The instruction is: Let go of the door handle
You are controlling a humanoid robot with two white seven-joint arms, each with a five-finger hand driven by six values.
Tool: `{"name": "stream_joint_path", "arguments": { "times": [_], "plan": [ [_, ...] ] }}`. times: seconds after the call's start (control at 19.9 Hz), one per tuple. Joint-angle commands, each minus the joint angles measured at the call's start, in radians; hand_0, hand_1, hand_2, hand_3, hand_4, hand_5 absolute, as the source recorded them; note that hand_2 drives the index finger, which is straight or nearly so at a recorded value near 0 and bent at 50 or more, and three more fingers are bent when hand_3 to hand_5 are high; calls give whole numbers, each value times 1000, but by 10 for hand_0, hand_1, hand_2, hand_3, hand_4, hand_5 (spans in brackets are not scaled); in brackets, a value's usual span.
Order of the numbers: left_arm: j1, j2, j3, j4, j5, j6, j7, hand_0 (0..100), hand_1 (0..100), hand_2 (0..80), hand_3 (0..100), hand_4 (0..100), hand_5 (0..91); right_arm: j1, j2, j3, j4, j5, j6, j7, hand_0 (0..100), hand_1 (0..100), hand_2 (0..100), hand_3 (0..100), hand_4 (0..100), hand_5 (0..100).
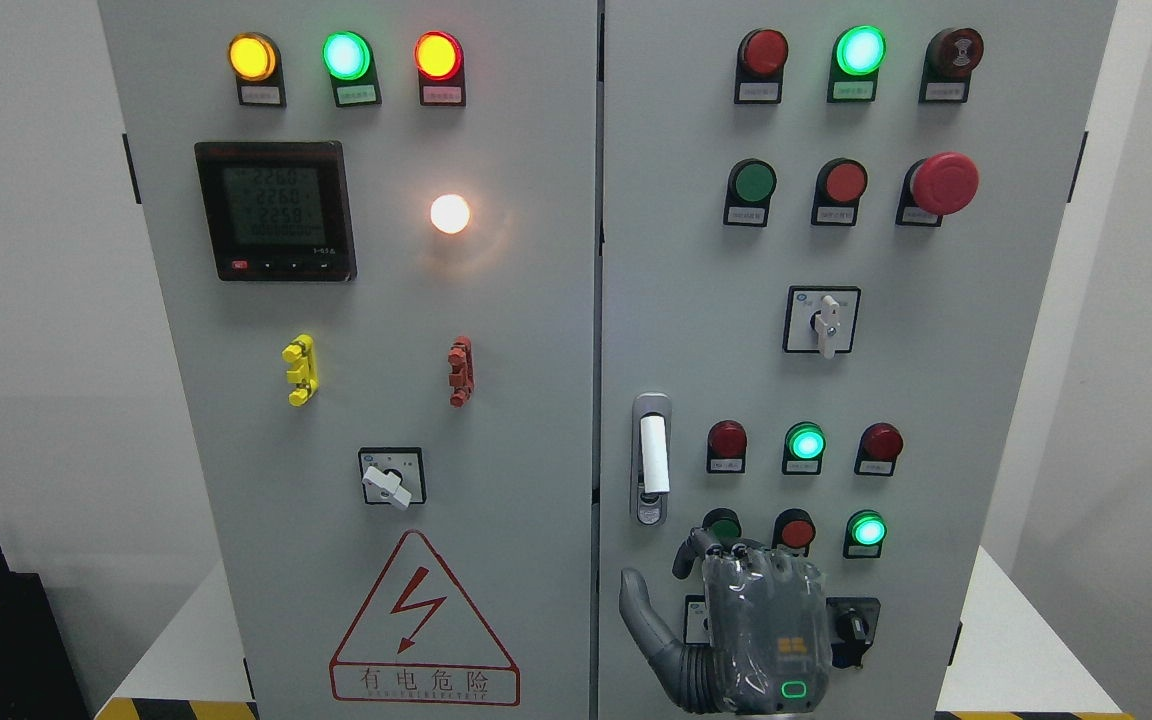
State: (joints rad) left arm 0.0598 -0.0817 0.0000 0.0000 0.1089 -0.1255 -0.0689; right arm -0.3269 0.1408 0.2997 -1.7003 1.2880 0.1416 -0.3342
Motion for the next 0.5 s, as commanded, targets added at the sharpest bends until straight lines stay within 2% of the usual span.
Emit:
{"name": "stream_joint_path", "arguments": {
  "times": [0.0,0.35,0.45],
  "plan": [
    [0,0,-12,-15,0,0,0,120,389,0,0,0,0,-3,0,4,-1,-30,-2,-8,254,375,1000,1000,1000,980],
    [0,0,-12,-15,0,0,0,120,389,0,0,0,0,-72,0,7,13,-27,6,3,273,362,1000,1000,1000,981],
    [0,0,-12,-15,0,0,0,120,389,0,0,0,0,-80,0,7,16,-27,7,23,275,360,1000,1000,1000,981]
  ]
}}
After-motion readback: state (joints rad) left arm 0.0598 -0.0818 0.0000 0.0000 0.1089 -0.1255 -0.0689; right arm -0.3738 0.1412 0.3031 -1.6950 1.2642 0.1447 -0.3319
